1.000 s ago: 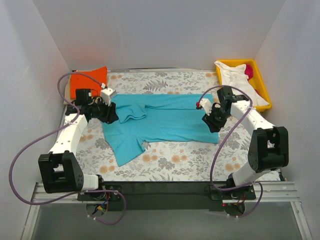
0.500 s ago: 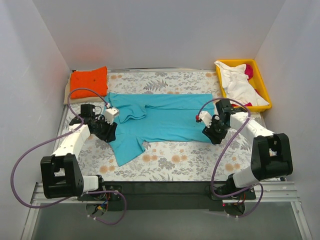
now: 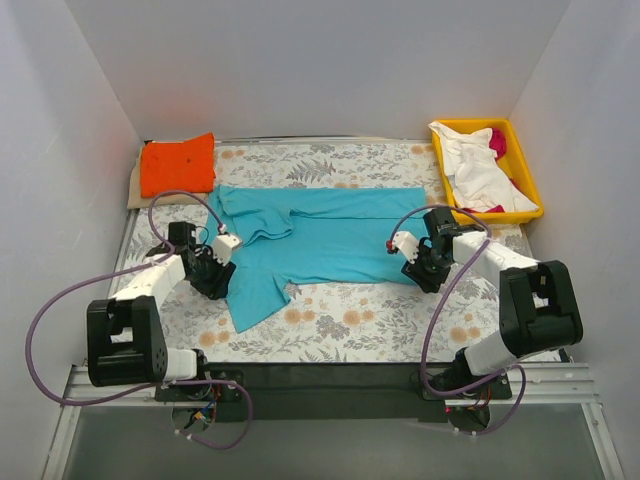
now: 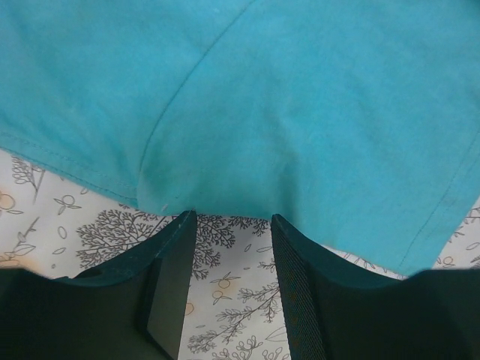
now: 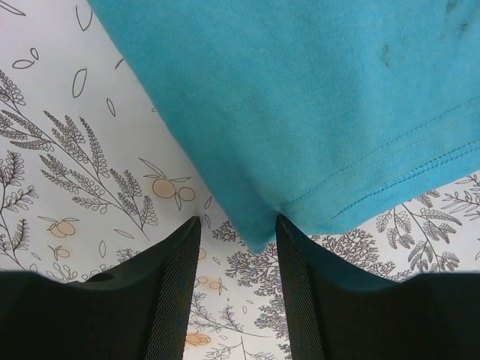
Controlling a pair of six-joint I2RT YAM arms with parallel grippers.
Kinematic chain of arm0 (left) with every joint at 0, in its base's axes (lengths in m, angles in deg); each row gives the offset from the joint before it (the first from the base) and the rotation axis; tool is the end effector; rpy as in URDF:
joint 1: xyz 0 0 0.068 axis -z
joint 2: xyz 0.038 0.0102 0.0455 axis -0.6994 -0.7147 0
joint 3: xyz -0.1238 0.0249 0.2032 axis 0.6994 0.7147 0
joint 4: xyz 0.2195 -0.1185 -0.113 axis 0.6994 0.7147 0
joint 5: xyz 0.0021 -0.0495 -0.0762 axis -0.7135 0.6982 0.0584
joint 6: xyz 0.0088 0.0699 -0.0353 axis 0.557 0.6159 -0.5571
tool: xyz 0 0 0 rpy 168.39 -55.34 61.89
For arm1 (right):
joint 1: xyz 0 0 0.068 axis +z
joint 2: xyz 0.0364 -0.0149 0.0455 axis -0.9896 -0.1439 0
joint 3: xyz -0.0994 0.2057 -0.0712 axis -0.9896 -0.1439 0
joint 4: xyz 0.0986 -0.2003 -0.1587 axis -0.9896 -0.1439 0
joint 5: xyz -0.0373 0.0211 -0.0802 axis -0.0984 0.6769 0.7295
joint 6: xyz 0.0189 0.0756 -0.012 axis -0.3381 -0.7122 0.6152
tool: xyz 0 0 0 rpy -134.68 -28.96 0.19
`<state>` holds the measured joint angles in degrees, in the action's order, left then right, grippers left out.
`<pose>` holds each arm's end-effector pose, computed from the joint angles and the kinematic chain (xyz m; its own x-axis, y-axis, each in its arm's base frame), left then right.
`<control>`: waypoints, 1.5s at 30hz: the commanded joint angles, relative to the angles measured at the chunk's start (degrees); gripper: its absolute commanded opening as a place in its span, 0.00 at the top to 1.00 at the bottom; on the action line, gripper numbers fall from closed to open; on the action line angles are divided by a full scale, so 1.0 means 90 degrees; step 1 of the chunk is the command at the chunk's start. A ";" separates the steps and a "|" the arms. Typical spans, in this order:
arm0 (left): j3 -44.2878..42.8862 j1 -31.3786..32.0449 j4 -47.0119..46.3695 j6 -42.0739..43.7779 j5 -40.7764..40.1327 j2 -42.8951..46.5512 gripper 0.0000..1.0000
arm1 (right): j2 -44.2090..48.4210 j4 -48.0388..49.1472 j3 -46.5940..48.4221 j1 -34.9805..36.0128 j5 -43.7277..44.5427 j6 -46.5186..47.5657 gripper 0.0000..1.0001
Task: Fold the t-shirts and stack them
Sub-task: Fold the tshirt
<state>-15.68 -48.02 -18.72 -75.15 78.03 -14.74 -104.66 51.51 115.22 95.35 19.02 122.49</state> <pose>0.2504 -0.0094 0.0967 -0.9543 -0.0137 -0.2986 0.0942 0.9342 -0.3440 0.2714 0.0741 0.0890 -0.4294 -0.8644 -0.2616 -0.8746 0.4702 -0.1180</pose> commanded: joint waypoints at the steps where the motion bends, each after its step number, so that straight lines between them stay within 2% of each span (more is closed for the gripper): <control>1: 0.0275 -0.0025 -0.0362 0.0293 -0.0262 0.0093 0.58 | 0.0018 0.0154 -0.0303 0.0009 0.0190 0.0095 0.55; 5: 0.0490 -0.0025 -0.0734 0.0245 -0.0398 -0.0161 0.60 | -0.0030 0.0222 -0.0391 0.0019 0.0219 0.0115 0.56; 8: 0.0490 -0.0025 -0.0783 0.0215 -0.0399 -0.0298 0.66 | -0.0108 0.0329 -0.0401 0.0009 0.0317 0.0096 0.64; 9: 0.0452 -0.0025 -0.0754 0.0215 -0.0379 -0.0279 0.69 | -0.0128 0.0349 -0.0401 0.0019 0.0346 0.0066 0.69; 10: 0.0413 -0.0035 -0.0696 0.0244 -0.0350 -0.0259 0.74 | -0.0157 0.0349 -0.0372 0.0009 0.0356 0.0056 0.71; 11: 0.0354 -0.0025 -0.0463 0.0274 -0.0253 -0.0220 0.75 | -0.0147 0.0349 -0.0352 0.0009 0.0366 0.0037 0.73; 13: 0.0073 -0.0045 -0.0199 0.0293 -0.0077 -0.0016 0.75 | -0.0080 0.0330 -0.0323 0.0009 0.0366 0.0027 0.73; 14: -0.0016 -0.0055 0.0074 0.0342 0.0117 0.0072 0.71 | -0.0060 0.0329 -0.0323 0.0009 0.0356 0.0027 0.75; 19: -0.0650 -0.0055 0.0447 0.0411 0.0305 0.0288 0.70 | -0.0059 0.0300 -0.0303 0.0009 0.0395 0.0066 0.93; 21: -0.0769 -0.0055 0.0496 0.0391 0.0275 0.0230 0.67 | -0.0069 0.0300 -0.0264 0.0009 0.0376 0.0066 0.99; 29: -0.0594 -0.0055 0.0087 0.0518 0.0197 -0.0190 0.61 | -0.0128 0.0203 -0.0098 0.0019 0.0317 0.0037 0.99; 35: -0.0174 -0.0055 -0.0275 0.0567 0.0090 -0.0337 0.62 | -0.0138 0.0154 -0.0088 0.0009 0.0337 0.0066 0.99; 37: -0.0048 -0.0045 -0.0266 0.0645 0.0080 -0.0376 0.64 | -0.0147 0.0134 -0.0098 0.0009 0.0375 0.0086 0.99; 39: 0.0080 -0.0045 -0.0246 0.0752 -0.0008 -0.0357 0.73 | -0.0138 0.0124 -0.0108 0.0009 0.0385 0.0076 0.99; 42: 0.0236 -0.0055 -0.0207 0.0782 -0.0086 -0.0152 0.95 | -0.0070 0.0047 -0.0147 0.0009 0.0405 0.0086 0.99; 45: 0.0217 -0.0132 0.0027 0.0791 -0.0067 0.0063 1.00 | 0.0155 -0.0071 -0.0254 -0.0001 0.0483 0.0134 0.99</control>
<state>-14.78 -48.43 -21.49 -69.09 78.03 -16.57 -103.98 53.87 114.46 95.38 21.86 122.68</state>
